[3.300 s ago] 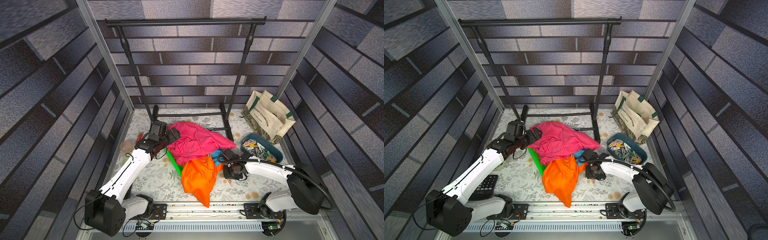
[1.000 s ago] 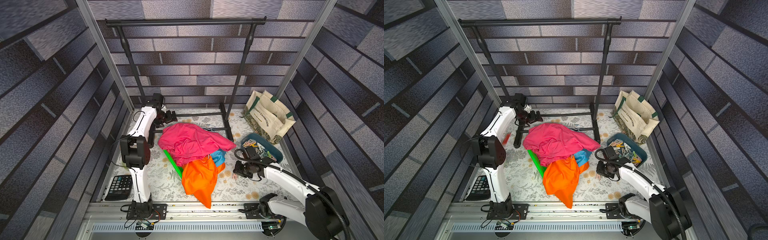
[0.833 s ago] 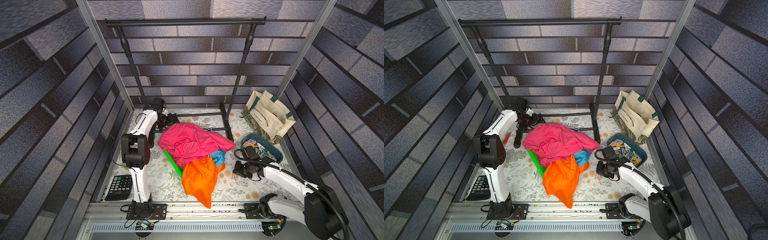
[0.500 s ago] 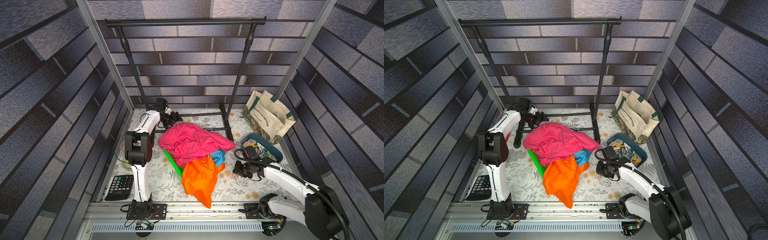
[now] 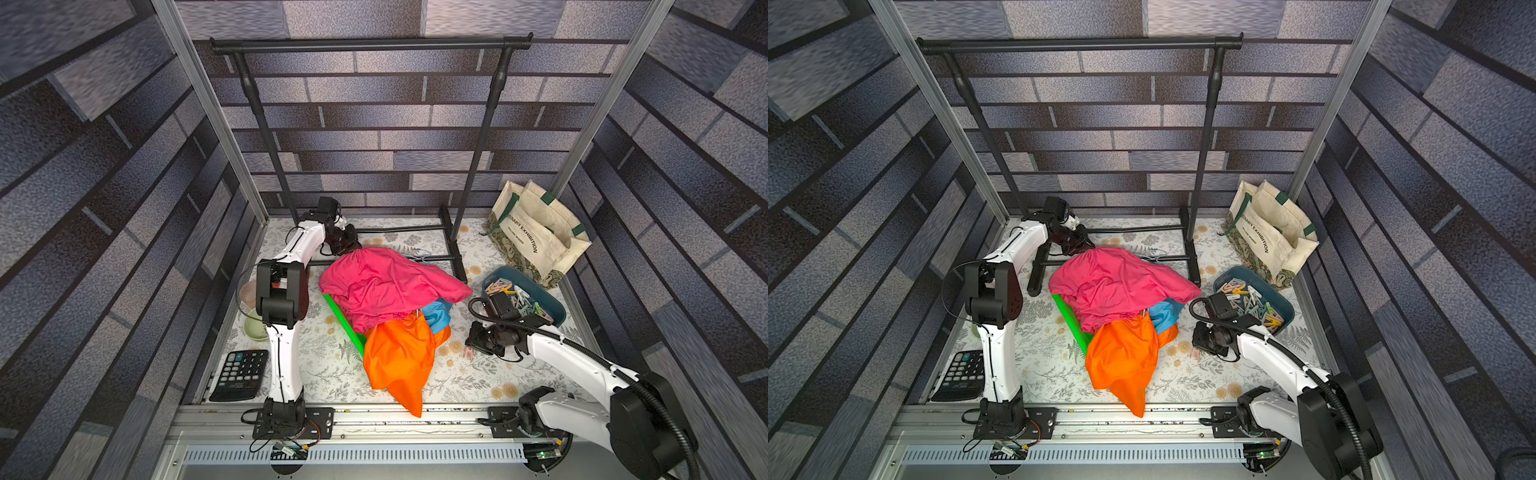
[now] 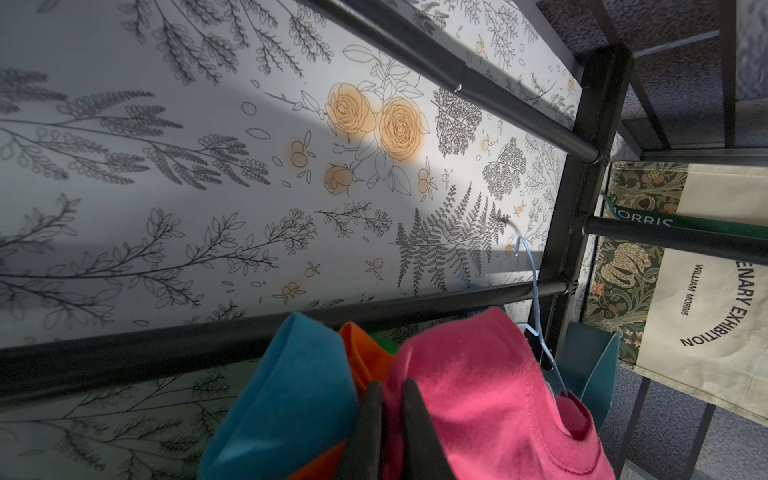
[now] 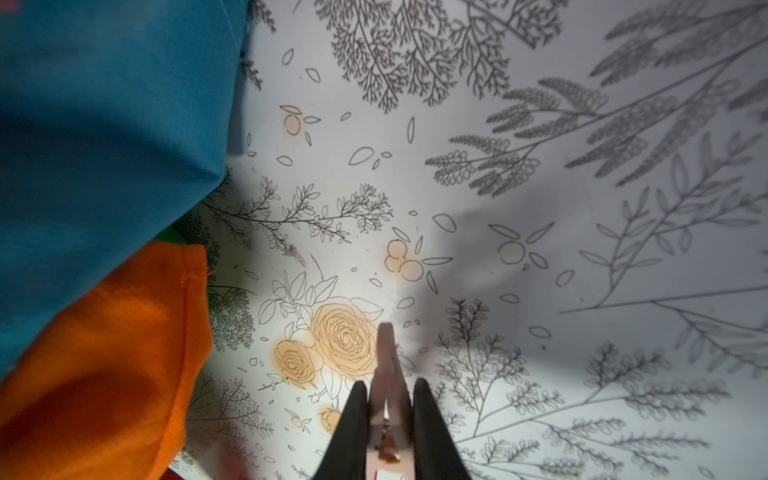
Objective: Use clothespins to secure the t-shirt on both sides of the hanger
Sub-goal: Pick up the hanger from the basket.
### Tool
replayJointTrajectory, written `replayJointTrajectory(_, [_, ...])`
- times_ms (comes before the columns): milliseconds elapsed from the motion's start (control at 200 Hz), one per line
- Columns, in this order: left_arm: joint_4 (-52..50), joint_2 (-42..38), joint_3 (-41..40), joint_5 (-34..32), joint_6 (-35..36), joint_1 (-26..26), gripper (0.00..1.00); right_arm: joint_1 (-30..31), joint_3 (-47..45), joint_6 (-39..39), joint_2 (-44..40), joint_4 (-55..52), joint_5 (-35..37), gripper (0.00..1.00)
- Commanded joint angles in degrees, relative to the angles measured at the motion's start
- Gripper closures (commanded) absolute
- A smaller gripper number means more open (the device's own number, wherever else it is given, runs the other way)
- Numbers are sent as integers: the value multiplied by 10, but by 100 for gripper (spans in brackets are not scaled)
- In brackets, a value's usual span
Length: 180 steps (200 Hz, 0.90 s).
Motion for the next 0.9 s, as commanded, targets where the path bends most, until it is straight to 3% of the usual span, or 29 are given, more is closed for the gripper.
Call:
replayJointTrajectory(0, [-40,-57,41,-8,14,-11,93,-5,-7,1,-9,-1,-2,100])
replayJointTrajectory(170, [-78,-116,79,-29,39,-47,97,-5,-13,5,-17,2,-3,100])
replayJointTrajectory(341, [-76,-197,38,-57,50,-89,97,-5,-15,5,-33,-5,1,100])
replayJointTrajectory(721, [-32,-465,-313,-117,0,-102,96,-5,-16,-3,-41,-15,2,100])
replayJointTrajectory(897, [-30,-537,-473,-122,-35,-85,93,-5,-8,-4,-27,-4,-7,100])
